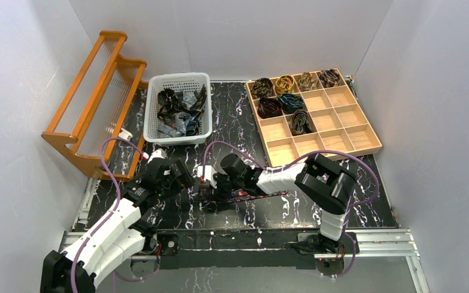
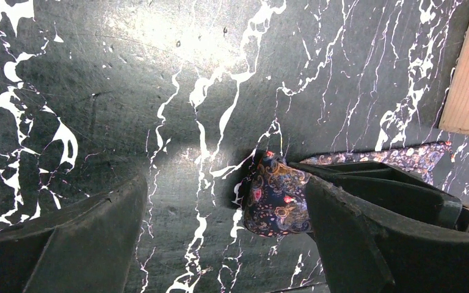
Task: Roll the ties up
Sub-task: Roll the tie at the center of the board.
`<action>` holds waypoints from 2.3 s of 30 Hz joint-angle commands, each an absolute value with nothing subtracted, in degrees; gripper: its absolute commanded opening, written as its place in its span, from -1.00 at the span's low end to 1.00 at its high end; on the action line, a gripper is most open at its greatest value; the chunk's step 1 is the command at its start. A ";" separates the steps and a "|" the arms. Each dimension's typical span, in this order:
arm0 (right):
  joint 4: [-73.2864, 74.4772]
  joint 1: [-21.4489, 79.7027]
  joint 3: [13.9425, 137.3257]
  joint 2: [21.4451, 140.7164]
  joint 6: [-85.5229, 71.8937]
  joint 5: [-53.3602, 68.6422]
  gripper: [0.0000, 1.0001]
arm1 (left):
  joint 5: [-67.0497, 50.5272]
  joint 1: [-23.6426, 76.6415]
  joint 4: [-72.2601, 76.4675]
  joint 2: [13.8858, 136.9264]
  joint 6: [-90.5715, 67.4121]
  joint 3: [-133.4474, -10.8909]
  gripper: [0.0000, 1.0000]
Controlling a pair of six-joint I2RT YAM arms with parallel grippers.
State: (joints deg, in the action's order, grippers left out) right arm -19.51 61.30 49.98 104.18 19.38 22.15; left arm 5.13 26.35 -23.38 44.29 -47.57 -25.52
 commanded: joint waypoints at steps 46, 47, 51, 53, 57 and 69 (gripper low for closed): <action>-7.03 56.97 43.25 79.74 -37.02 7.76 0.97 | 0.35 26.02 -16.22 38.76 -49.92 -19.49 0.97; -7.33 56.78 42.27 80.03 -40.69 7.61 0.97 | 0.15 26.02 -15.90 38.19 -50.11 -18.98 0.97; -8.68 56.36 41.55 82.70 -47.07 10.93 0.69 | -0.83 26.02 -15.75 36.94 -50.51 -17.85 0.97; -9.17 56.38 42.67 84.93 -47.78 12.81 0.53 | -2.33 26.02 -15.32 36.55 -50.82 -17.23 0.97; -7.59 56.36 45.10 89.31 -49.99 14.32 0.24 | -4.00 26.02 -14.97 35.33 -50.93 -16.43 0.97; -7.99 55.12 46.84 92.81 -49.62 14.60 0.01 | -8.50 26.02 -11.27 33.33 -51.01 -13.35 0.96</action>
